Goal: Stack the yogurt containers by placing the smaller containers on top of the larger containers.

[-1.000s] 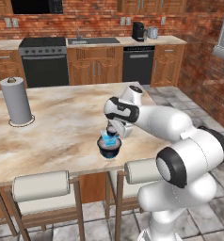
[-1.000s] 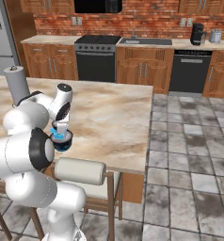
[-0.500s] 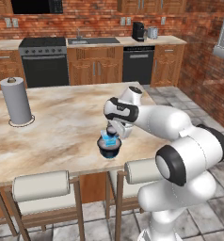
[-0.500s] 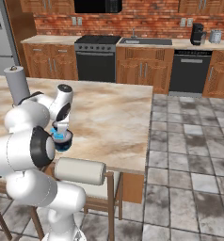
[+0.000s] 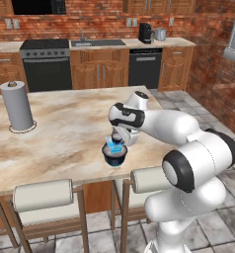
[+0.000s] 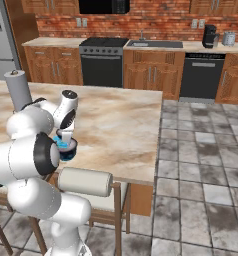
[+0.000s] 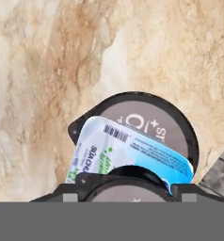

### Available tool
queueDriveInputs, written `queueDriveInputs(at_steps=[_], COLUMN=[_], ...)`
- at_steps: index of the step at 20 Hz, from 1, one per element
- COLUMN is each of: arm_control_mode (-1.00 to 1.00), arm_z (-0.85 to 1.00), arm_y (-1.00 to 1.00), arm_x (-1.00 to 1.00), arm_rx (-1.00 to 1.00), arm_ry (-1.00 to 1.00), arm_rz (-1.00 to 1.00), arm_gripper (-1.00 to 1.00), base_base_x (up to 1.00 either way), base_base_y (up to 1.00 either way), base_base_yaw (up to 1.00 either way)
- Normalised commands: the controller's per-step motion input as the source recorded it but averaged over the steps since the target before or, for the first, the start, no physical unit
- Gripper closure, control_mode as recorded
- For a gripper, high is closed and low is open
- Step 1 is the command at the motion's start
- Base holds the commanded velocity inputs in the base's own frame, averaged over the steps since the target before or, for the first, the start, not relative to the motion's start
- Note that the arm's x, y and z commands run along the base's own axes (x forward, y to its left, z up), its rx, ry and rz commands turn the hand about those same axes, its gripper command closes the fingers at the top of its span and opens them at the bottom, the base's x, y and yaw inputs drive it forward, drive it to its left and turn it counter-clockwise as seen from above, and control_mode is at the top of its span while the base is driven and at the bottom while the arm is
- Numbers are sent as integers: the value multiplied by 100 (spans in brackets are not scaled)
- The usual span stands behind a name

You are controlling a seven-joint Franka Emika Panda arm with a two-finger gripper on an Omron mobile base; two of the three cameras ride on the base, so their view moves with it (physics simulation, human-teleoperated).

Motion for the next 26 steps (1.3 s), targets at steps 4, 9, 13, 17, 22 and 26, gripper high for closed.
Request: queueDriveInputs(at_steps=[4,9,13,17,22,26], arm_control_mode=[-100,-100,-100,-100,-100,-100], arm_z=[-4,-4,-5,-6,-7,-9], arm_y=[1,2,3,3,1,0], arm_x=[5,6,8,5,0,-2], arm_rx=[0,0,0,0,0,0], arm_ry=[0,0,0,0,0,0], arm_rz=[0,0,0,0,0,0], arm_gripper=[100,100,100,100,100,100], base_base_x=[0,0,0,0,0,0], base_base_y=[0,0,0,0,0,0], base_base_yaw=[0,0,0,0,0,0])
